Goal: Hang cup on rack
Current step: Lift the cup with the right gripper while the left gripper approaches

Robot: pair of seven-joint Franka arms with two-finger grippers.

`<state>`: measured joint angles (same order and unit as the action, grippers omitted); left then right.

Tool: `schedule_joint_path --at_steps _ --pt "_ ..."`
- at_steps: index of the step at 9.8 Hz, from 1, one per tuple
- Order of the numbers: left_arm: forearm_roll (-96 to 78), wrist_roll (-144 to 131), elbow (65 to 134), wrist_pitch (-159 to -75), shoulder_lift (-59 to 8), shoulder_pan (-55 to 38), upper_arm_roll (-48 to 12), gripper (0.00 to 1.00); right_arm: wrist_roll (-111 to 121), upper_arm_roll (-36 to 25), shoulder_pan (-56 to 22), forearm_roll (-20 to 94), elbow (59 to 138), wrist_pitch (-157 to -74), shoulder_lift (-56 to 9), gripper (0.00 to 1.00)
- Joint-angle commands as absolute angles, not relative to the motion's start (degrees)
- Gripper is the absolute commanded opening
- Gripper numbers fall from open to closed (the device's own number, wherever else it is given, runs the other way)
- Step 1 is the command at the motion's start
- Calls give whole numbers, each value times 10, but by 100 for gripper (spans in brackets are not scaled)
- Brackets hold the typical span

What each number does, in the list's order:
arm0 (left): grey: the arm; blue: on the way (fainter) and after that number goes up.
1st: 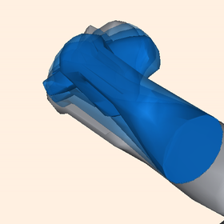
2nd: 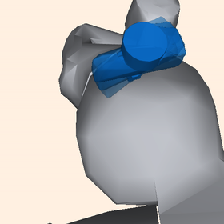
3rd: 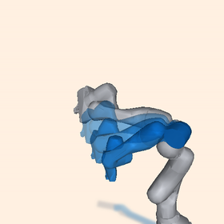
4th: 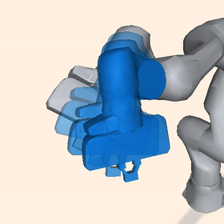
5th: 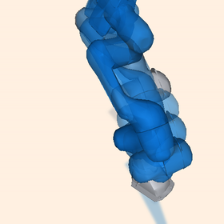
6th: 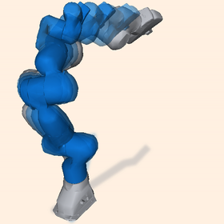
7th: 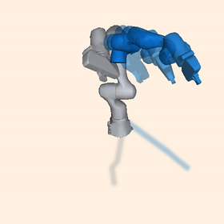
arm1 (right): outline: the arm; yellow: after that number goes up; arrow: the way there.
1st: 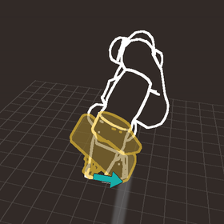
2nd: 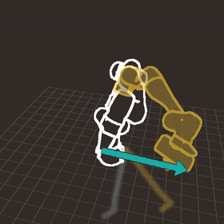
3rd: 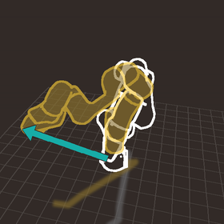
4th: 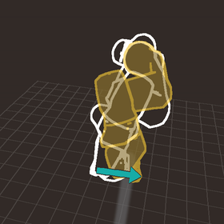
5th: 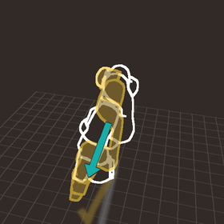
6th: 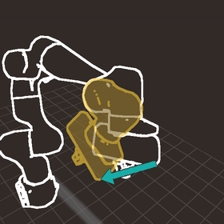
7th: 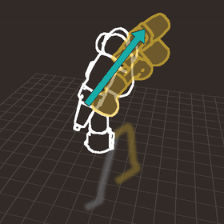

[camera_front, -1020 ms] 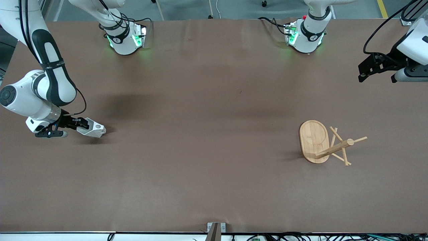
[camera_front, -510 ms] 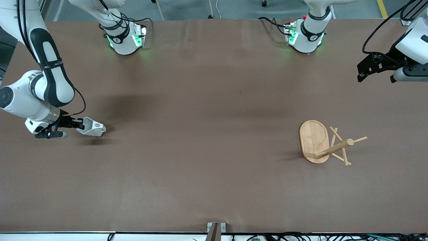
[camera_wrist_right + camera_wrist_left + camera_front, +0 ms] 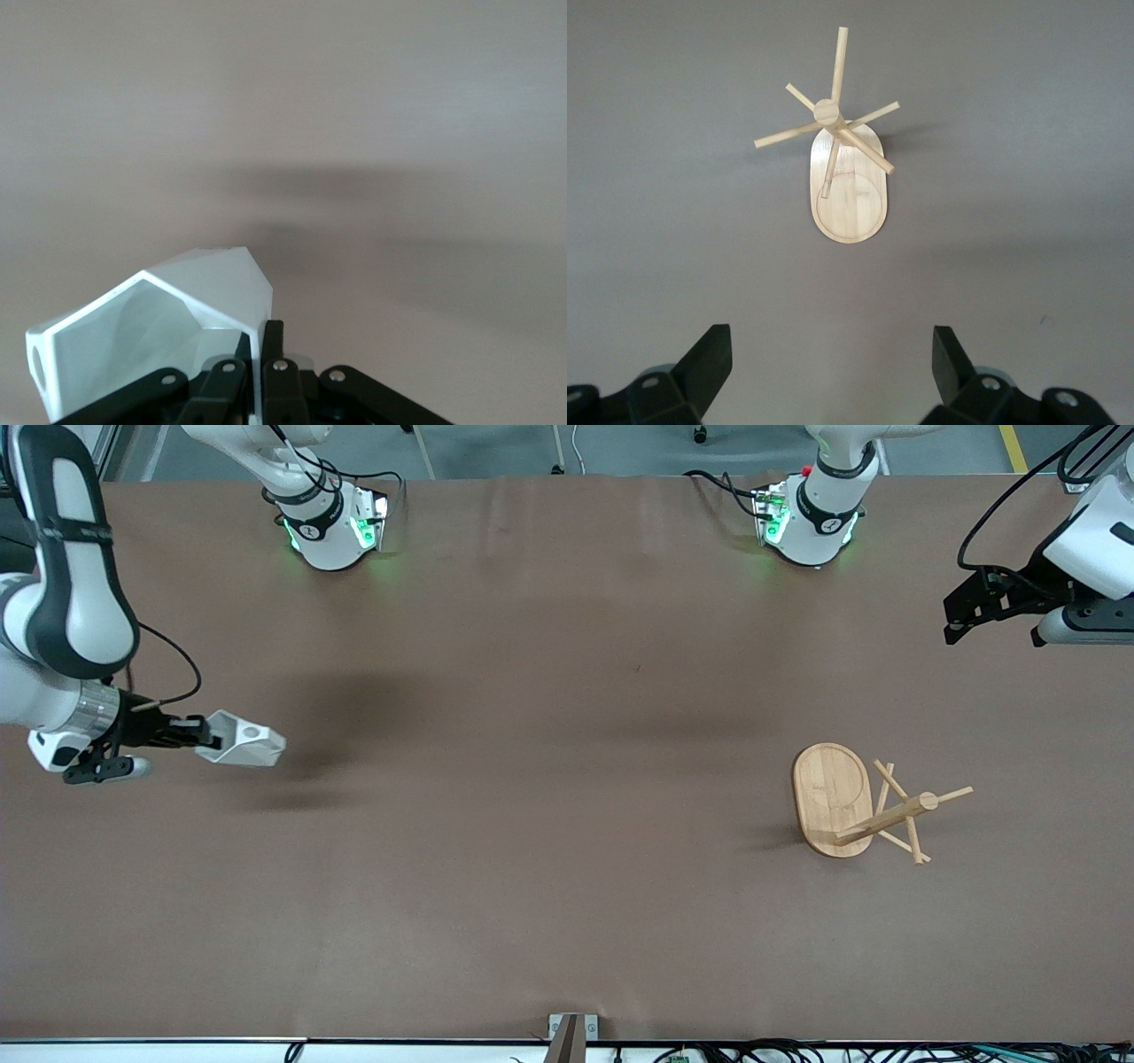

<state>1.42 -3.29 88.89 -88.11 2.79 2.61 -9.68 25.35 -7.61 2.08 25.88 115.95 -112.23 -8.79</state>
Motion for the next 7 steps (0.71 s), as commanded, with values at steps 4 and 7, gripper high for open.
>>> schedule_joint_path --at_steps 4,7 --pt "-34 -26 886 -869 -2 -45 -109 100 240 66 19 427 1164 -1062 -64 0" --pt "-87 22 887 -876 -3 -134 -123 100 236 117 15 558 1134 -1061 -76 0"
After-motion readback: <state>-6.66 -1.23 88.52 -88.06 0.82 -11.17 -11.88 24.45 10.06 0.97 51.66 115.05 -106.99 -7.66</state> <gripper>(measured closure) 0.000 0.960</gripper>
